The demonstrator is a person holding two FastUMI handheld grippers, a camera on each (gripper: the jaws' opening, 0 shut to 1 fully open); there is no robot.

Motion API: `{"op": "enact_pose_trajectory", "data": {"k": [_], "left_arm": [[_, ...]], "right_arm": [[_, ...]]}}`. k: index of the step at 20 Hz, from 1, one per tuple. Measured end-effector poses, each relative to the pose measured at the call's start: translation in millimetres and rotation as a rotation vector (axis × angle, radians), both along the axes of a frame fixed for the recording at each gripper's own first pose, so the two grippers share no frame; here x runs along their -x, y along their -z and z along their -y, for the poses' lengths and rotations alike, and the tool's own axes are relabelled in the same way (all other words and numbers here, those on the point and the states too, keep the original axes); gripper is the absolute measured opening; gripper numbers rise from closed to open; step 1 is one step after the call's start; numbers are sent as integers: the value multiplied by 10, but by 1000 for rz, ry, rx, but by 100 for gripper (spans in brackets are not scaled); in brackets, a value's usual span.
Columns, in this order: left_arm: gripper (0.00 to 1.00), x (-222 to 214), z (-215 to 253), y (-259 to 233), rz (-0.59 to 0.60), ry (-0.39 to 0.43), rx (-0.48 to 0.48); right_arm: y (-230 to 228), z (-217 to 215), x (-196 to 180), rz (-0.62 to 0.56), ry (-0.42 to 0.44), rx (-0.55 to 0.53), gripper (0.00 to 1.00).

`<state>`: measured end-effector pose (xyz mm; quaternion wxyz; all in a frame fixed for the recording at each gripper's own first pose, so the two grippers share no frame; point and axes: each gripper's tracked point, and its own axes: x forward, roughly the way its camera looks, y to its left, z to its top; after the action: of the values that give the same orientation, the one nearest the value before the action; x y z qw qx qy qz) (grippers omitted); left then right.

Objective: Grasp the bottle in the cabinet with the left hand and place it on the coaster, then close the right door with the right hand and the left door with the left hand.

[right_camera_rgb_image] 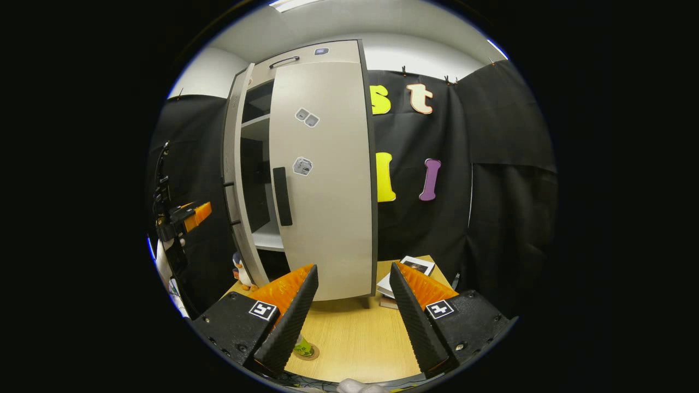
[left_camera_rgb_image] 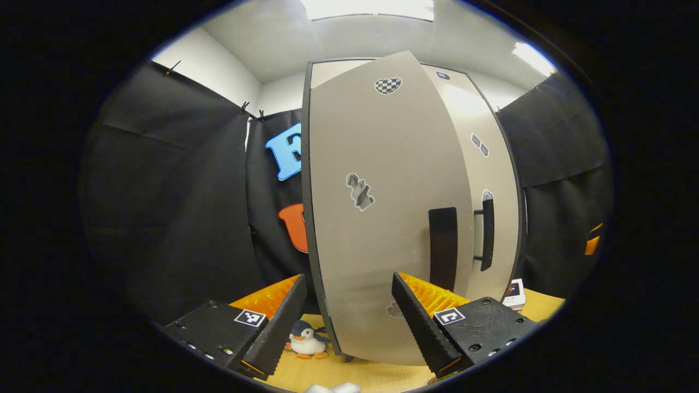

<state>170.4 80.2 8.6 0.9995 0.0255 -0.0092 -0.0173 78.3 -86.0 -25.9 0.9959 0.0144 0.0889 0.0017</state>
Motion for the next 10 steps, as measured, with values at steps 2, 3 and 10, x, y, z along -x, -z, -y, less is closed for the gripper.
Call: {"op": "enact_pose_trajectory", "data": {"k": [2,3,10], "left_arm": [[96,109,67,4,-9,8,7],[96,187,95,17,-15,14,18],[96,805,245,364,-101,-1,68]], "right_arm": [[-44,-55,-15,9,-9,5,82],[-61,-71,-19,13,-15,14,82],[-60,-77,-55,29,-8,28,82]]}}
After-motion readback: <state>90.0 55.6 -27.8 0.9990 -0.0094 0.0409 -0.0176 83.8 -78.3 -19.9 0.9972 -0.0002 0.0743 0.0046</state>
